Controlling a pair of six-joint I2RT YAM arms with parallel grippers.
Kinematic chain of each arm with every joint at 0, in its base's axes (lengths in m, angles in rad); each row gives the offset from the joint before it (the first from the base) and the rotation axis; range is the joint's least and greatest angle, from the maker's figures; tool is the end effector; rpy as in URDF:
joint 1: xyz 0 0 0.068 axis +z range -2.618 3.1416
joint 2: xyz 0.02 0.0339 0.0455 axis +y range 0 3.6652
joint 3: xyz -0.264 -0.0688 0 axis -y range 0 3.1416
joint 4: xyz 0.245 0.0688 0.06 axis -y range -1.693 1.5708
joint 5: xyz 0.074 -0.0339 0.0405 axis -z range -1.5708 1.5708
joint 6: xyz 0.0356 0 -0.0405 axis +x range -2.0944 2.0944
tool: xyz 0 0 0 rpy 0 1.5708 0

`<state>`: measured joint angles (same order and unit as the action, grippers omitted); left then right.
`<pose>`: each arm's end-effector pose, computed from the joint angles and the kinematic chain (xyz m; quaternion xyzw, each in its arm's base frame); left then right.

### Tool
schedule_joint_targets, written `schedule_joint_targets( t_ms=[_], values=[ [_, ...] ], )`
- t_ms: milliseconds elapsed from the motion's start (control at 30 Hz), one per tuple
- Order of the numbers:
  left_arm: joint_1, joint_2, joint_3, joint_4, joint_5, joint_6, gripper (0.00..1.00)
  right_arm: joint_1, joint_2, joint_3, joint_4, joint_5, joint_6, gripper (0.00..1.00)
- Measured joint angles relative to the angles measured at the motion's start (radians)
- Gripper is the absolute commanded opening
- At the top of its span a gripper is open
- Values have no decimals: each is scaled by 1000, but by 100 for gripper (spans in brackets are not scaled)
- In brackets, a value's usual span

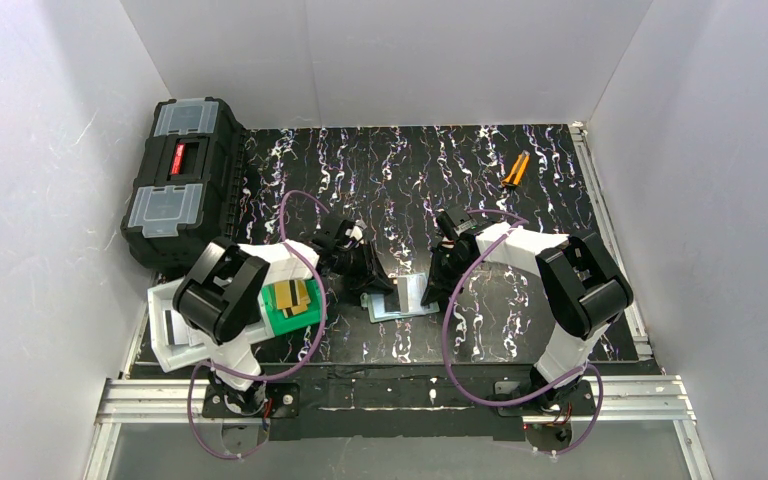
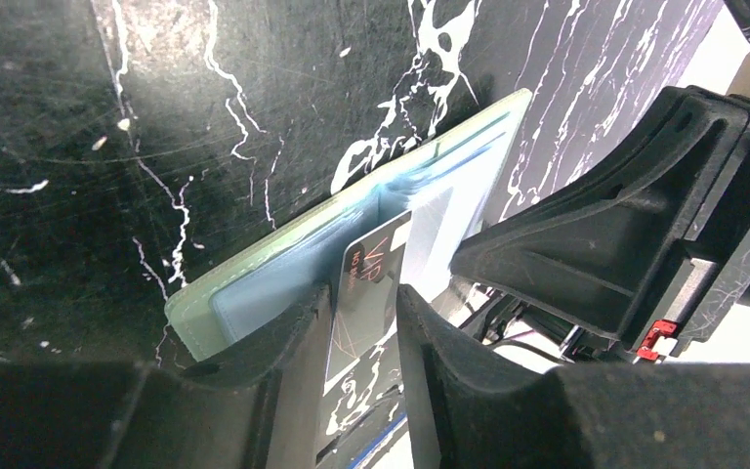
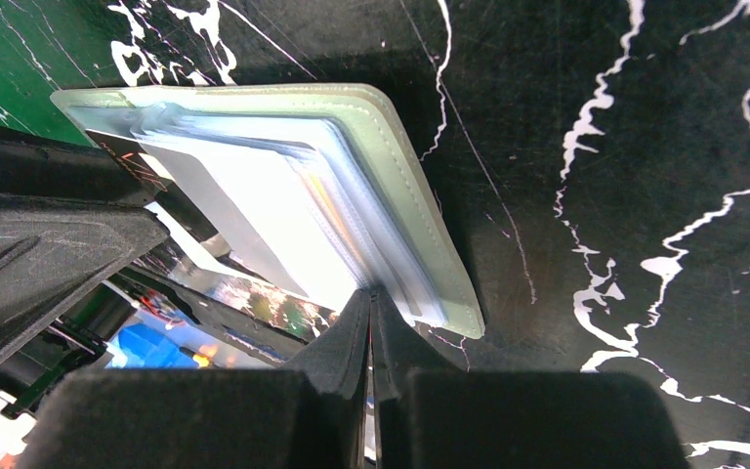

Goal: Take the credit cards out of the card holder
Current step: Remove the credit card from the card holder.

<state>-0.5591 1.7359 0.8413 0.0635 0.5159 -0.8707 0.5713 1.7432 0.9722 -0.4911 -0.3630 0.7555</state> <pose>0.2741 -0.1922 0.1428 -0.0488 0.9049 -0.4087 0.1080 0.2585 0.1812 0.1437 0.0618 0.9703 0.2336 0.0093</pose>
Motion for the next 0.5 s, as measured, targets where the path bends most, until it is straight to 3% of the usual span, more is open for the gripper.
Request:
schedule_joint_targets(
  t_ms=[267, 500],
  values=[
    [0, 27, -3, 63, 44, -18, 27, -2, 6, 6, -5, -6, -1, 6],
    [-8, 58, -11, 109, 60, -53, 2, -2, 9, 8, -7, -7, -2, 6]
  ],
)
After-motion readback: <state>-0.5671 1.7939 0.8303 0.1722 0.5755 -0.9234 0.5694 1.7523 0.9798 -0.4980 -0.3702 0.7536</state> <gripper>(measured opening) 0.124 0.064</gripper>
